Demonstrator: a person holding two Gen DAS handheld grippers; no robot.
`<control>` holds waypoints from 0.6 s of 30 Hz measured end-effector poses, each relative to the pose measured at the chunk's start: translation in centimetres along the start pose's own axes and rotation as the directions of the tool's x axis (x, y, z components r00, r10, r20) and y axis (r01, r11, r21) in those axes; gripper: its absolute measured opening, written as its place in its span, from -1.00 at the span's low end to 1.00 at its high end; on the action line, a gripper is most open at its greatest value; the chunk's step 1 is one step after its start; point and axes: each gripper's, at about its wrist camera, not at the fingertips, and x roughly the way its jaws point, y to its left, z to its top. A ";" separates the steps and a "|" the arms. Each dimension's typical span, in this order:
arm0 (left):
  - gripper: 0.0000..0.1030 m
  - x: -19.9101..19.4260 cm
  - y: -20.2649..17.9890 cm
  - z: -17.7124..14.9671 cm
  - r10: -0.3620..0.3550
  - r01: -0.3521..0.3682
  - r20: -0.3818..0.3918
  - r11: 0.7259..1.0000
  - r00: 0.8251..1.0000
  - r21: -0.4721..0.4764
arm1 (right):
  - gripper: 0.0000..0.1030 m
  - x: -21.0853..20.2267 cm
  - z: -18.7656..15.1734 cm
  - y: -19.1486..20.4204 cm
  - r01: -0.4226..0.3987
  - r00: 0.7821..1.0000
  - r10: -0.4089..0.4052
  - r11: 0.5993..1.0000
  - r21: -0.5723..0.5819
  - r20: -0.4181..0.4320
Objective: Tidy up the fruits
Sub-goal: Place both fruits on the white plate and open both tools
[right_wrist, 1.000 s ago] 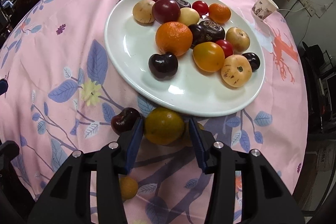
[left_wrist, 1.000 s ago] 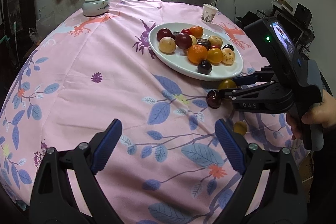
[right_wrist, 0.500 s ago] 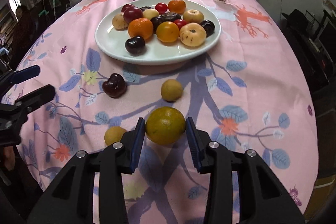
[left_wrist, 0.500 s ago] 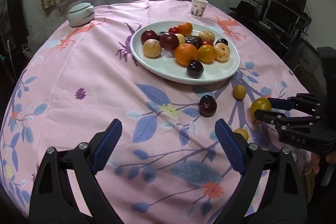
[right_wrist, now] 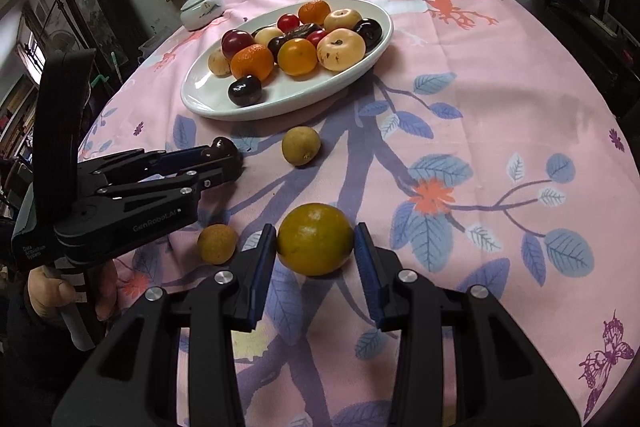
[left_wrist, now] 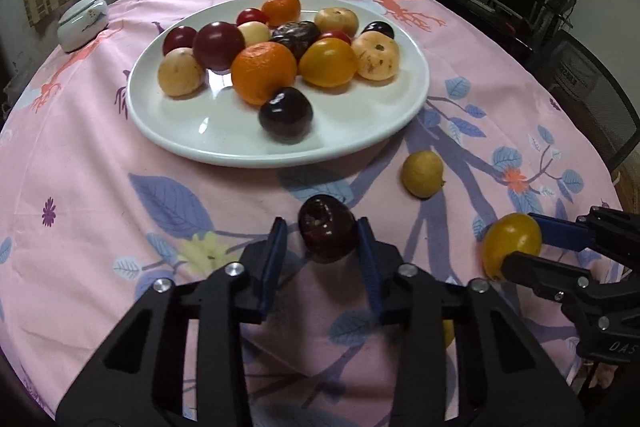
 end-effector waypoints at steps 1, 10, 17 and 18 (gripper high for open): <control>-0.36 0.1 -0.4 -0.1 0.018 -0.018 0.003 1.000 1.000 0.017 | -0.21 0.1 0.0 -0.1 -0.004 1.000 0.004 1.000 0.003 0.001; -0.45 -0.6 0.2 -0.4 -0.067 0.067 0.021 0.997 0.998 -0.026 | -0.24 1.5 0.1 0.8 -0.012 1.000 0.012 1.000 0.012 -0.023; -0.45 -5.4 1.1 -2.3 -0.108 0.116 0.118 0.991 0.987 -0.068 | -0.23 -2.2 -0.7 2.9 0.045 0.997 -0.043 0.998 -0.038 0.061; -0.45 -6.0 1.2 -2.6 -0.108 0.117 0.123 0.990 0.987 -0.072 | -0.23 -2.5 -0.7 3.1 0.037 0.997 -0.034 0.999 -0.039 0.064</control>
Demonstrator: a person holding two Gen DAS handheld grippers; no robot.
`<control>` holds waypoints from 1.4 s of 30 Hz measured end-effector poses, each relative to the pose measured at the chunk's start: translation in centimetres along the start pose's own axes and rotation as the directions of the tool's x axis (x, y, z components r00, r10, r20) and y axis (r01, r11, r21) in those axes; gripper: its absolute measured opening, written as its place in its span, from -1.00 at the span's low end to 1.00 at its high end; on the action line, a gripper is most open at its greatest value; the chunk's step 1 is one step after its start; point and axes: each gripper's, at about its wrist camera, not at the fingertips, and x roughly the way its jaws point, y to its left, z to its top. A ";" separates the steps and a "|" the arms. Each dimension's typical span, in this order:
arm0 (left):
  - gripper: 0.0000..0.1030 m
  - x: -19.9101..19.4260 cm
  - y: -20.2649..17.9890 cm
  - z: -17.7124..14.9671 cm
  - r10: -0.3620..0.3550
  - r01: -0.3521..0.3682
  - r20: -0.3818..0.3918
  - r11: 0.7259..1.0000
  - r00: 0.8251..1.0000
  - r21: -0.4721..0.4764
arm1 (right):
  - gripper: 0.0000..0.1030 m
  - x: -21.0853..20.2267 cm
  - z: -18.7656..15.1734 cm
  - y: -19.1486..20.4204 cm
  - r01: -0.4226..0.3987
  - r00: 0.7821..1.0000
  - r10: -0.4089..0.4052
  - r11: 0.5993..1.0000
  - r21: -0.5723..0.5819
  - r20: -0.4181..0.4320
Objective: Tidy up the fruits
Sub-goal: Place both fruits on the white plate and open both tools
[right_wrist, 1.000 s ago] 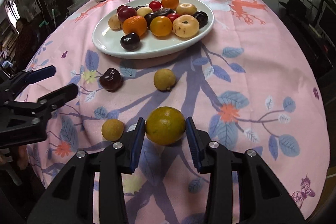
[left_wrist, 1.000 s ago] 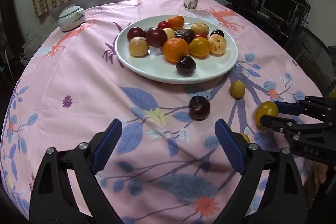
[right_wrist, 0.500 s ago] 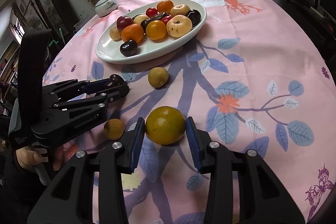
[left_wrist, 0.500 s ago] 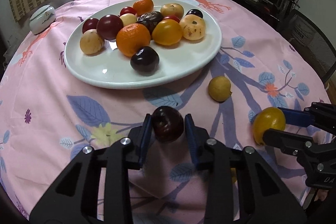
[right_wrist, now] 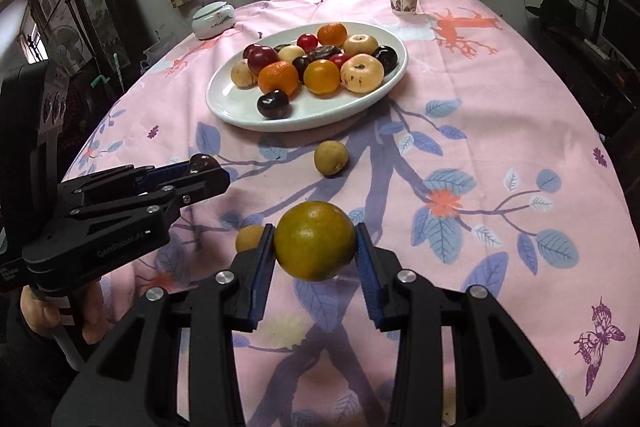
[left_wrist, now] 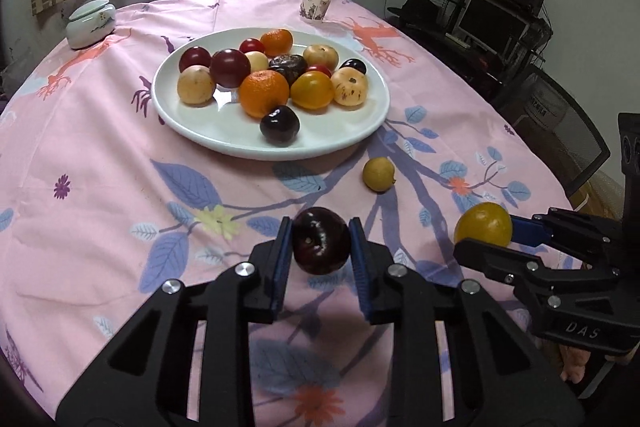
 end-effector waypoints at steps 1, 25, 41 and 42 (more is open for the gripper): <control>-0.45 -0.5 0.1 -0.2 -0.001 0.001 0.004 1.000 1.000 -0.002 | -0.23 -0.1 0.1 0.2 -0.009 1.000 0.009 1.000 0.000 -0.001; -0.45 2.7 6.2 10.3 0.126 -0.127 -0.026 0.990 0.992 -0.053 | -0.23 6.0 10.7 2.1 -0.021 1.000 0.021 0.998 -0.055 0.007; 0.37 2.2 7.8 12.9 0.131 -0.129 0.012 0.987 0.991 -0.098 | 0.36 8.0 12.8 1.5 0.030 1.000 -0.030 0.997 -0.069 0.007; 0.38 1.3 7.7 13.0 0.129 -0.126 0.025 0.987 0.991 -0.103 | 0.37 7.2 12.8 1.6 0.042 0.999 -0.039 0.996 -0.082 0.037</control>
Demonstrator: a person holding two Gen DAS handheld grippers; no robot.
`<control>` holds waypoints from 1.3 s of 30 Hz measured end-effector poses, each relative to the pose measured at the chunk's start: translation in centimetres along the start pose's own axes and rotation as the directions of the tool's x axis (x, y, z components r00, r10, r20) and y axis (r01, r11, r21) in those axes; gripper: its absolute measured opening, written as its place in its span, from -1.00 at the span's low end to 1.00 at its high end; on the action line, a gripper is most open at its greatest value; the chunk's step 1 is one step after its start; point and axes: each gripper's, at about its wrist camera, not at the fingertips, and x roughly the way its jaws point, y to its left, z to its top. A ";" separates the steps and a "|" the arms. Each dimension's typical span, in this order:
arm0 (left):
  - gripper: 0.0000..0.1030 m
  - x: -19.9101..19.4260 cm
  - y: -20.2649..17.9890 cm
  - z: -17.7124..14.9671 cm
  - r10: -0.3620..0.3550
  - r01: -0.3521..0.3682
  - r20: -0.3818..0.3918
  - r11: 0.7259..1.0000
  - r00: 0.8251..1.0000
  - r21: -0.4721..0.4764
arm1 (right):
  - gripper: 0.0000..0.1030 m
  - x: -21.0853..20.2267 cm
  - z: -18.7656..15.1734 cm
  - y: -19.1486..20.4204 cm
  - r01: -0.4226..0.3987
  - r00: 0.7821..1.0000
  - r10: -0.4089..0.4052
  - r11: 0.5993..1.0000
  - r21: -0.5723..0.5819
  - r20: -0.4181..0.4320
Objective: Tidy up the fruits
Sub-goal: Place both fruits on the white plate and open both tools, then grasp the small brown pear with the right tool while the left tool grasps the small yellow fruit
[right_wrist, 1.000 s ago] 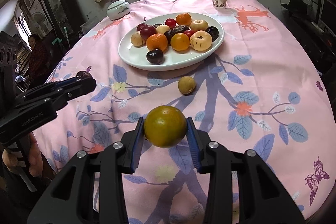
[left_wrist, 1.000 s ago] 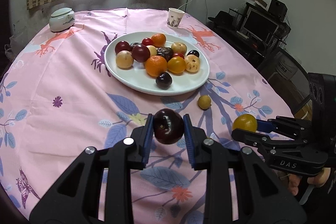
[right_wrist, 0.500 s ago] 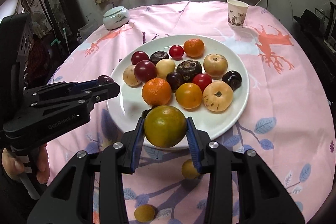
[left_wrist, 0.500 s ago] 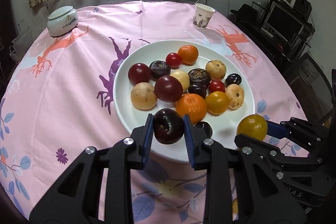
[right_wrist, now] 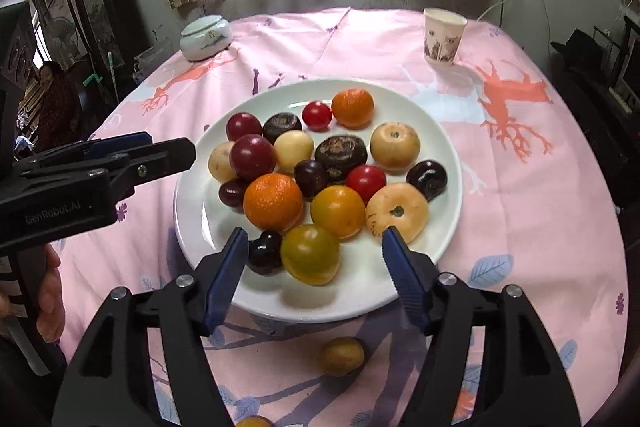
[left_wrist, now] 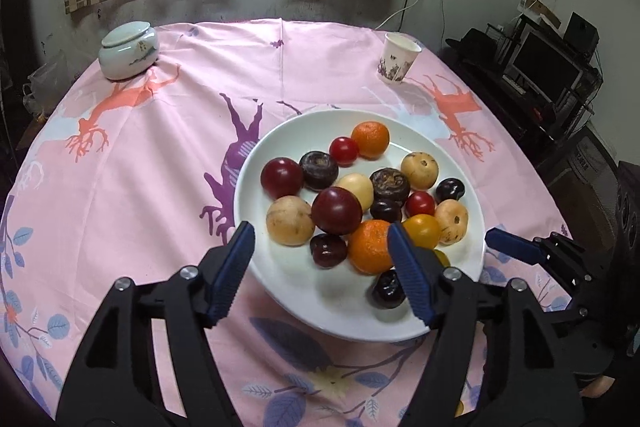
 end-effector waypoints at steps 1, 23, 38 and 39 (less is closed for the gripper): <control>0.39 -0.8 0.0 0.0 -0.005 0.005 0.012 1.000 1.000 -0.006 | 0.37 -0.7 0.0 0.1 0.008 1.000 -0.008 1.000 -0.009 0.012; 0.91 -8.7 -0.3 -14.6 0.049 -0.047 0.048 0.998 0.998 -0.039 | 0.39 -6.7 -11.1 -0.7 0.037 0.999 -0.035 0.996 0.077 -0.031; 0.91 -8.5 -0.3 -14.9 0.027 -0.026 0.031 0.999 0.999 -0.022 | -0.45 1.5 -7.9 -0.8 0.058 0.993 -0.056 0.998 0.021 -0.103; 0.91 -8.5 -0.5 -14.9 0.024 -0.024 0.027 1.000 0.999 -0.019 | -0.45 1.5 -7.8 -0.7 0.067 0.993 -0.065 0.998 0.015 -0.103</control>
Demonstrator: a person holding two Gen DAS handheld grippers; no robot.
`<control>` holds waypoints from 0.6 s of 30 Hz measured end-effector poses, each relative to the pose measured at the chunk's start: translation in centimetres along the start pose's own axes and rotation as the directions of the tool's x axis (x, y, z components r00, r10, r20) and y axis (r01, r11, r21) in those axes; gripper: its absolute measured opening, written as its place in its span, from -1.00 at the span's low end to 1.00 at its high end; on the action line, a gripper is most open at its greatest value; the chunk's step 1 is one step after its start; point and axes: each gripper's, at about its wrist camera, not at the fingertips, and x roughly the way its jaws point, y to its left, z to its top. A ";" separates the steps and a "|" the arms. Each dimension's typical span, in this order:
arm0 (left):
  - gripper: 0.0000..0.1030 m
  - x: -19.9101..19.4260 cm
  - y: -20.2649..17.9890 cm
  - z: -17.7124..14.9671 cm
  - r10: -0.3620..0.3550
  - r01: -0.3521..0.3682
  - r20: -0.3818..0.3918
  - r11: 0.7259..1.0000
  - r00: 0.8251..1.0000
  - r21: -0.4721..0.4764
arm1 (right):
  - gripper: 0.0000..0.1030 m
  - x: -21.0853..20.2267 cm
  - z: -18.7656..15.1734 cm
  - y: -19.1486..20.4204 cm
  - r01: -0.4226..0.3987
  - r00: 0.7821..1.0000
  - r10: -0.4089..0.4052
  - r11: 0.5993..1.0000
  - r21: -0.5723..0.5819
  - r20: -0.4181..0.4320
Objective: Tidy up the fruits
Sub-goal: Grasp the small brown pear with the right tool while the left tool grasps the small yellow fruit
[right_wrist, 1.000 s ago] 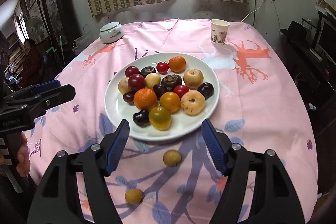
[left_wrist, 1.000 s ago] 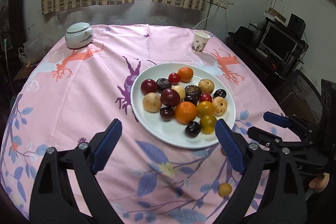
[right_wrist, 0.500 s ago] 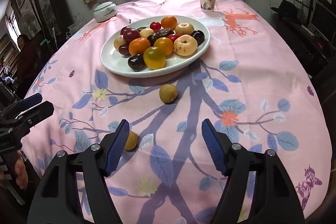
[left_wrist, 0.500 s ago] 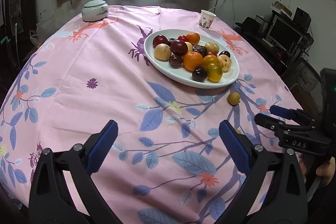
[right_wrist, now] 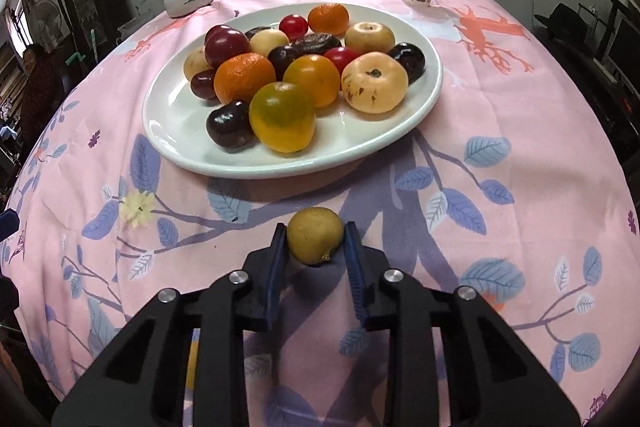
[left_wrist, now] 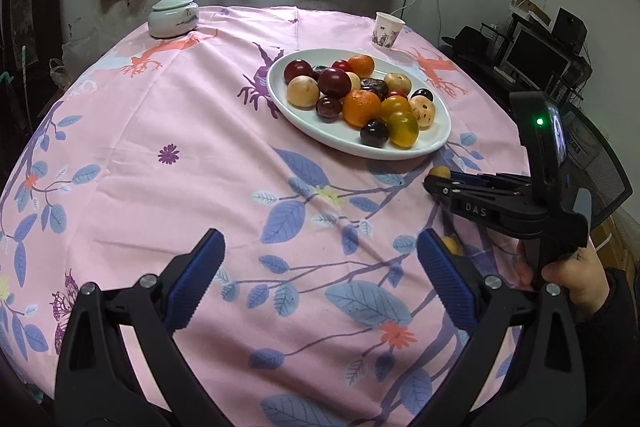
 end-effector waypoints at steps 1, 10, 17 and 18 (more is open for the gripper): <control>0.91 0.0 -0.2 0.0 -0.001 0.001 -0.003 1.000 1.000 0.005 | -0.46 0.0 0.0 0.0 0.002 1.000 -0.002 1.000 0.000 -0.003; 0.91 1.8 -6.1 -1.1 -0.069 0.074 -0.045 0.989 0.997 0.126 | -0.46 -6.7 -4.4 -3.6 -0.018 0.997 0.008 0.991 0.134 0.077; 0.87 5.2 -10.2 -2.1 -0.069 0.084 -0.090 0.981 0.994 0.172 | -0.46 -9.4 -7.8 -6.3 -0.040 0.994 0.020 0.982 0.184 0.108; 0.76 5.7 -10.5 -2.1 -0.074 0.090 -0.100 0.982 0.992 0.164 | -0.46 -9.6 -8.0 -6.4 -0.049 0.993 0.028 0.981 0.186 0.115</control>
